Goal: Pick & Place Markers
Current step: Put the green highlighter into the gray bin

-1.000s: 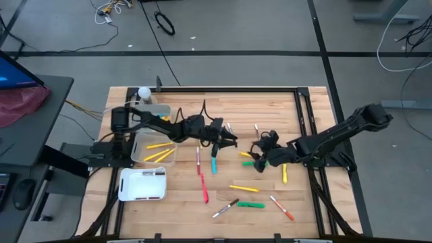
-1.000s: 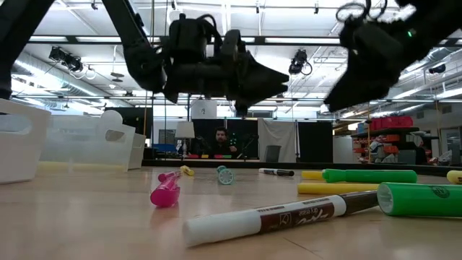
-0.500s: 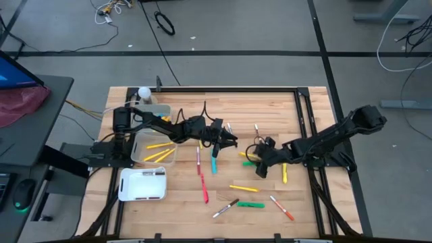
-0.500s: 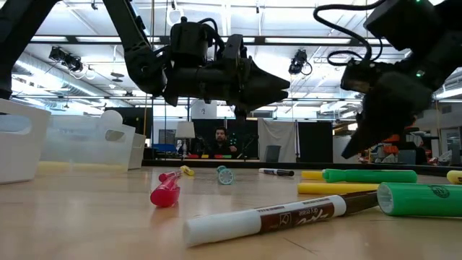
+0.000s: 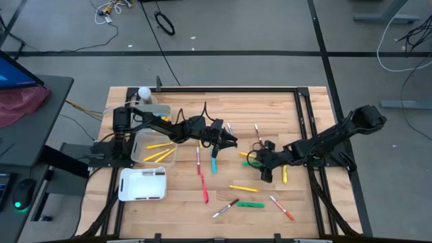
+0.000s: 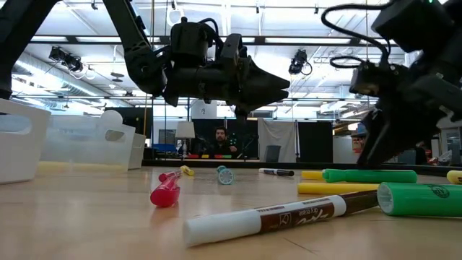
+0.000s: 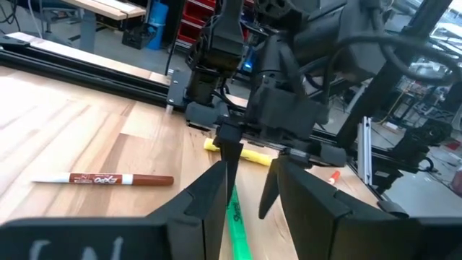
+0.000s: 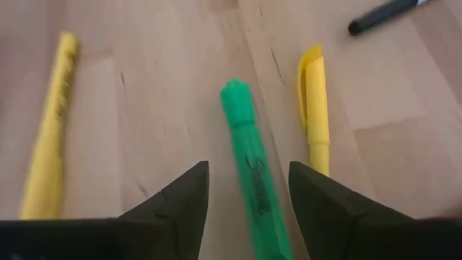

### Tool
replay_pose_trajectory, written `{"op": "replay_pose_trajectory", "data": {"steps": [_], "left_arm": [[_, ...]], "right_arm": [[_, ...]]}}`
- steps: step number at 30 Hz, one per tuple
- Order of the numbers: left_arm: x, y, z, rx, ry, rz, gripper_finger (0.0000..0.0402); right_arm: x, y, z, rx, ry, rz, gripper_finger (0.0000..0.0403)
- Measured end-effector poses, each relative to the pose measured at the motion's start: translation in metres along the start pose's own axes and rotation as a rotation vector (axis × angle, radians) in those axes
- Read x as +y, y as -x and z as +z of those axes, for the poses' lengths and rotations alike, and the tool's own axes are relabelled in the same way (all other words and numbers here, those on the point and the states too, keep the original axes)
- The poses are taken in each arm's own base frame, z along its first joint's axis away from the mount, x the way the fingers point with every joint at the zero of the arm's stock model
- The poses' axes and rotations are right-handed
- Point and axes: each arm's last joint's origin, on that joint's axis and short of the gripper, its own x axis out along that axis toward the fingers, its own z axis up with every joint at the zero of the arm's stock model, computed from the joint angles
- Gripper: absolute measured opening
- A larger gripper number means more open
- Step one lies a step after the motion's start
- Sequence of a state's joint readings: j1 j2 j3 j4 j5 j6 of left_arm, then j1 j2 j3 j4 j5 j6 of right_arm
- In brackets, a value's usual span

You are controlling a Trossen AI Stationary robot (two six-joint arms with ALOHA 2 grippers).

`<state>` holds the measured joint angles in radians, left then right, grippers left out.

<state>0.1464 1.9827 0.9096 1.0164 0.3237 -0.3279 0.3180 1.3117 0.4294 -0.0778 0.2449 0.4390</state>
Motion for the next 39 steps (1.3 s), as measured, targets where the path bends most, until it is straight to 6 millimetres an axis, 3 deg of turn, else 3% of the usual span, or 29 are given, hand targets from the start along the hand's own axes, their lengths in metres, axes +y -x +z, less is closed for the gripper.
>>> {"op": "replay_pose_trajectory", "data": {"steps": [7,18,21,24,28,33,36,39], "left_arm": [[0.0,0.0,0.0,0.001,-0.001,-0.002,0.0131],[0.0,0.0,0.0,0.002,-0.001,-0.006,0.0131],[-0.001,0.0,0.0,0.018,0.003,-0.058,0.0131],[0.0,0.006,0.014,0.022,0.025,-0.156,0.013],[-0.002,0.02,0.043,0.006,0.012,-0.265,0.013],[-0.016,0.041,0.083,-0.028,-0.081,-0.283,0.013],[-0.025,0.057,0.098,0.026,-0.16,-0.205,0.013],[-0.03,0.073,0.104,0.108,-0.25,-0.019,0.013]], "right_arm": [[-0.005,-0.004,-0.015,0.029,0.016,0.02,0.0173],[-0.008,-0.008,-0.025,0.044,0.011,0.044,0.0078],[-0.006,-0.009,-0.024,0.023,0.001,0.063,0.0053],[-0.002,-0.008,-0.018,-0.032,-0.026,0.121,0.005],[0.006,-0.004,0.0,-0.227,-0.015,0.202,0.0054],[0.011,0.008,0.027,-0.555,0.082,0.178,0.0057],[0.011,0.018,0.041,-0.734,0.114,0.152,0.0056],[0.011,0.028,0.052,-0.885,0.156,0.132,0.0056]]}}
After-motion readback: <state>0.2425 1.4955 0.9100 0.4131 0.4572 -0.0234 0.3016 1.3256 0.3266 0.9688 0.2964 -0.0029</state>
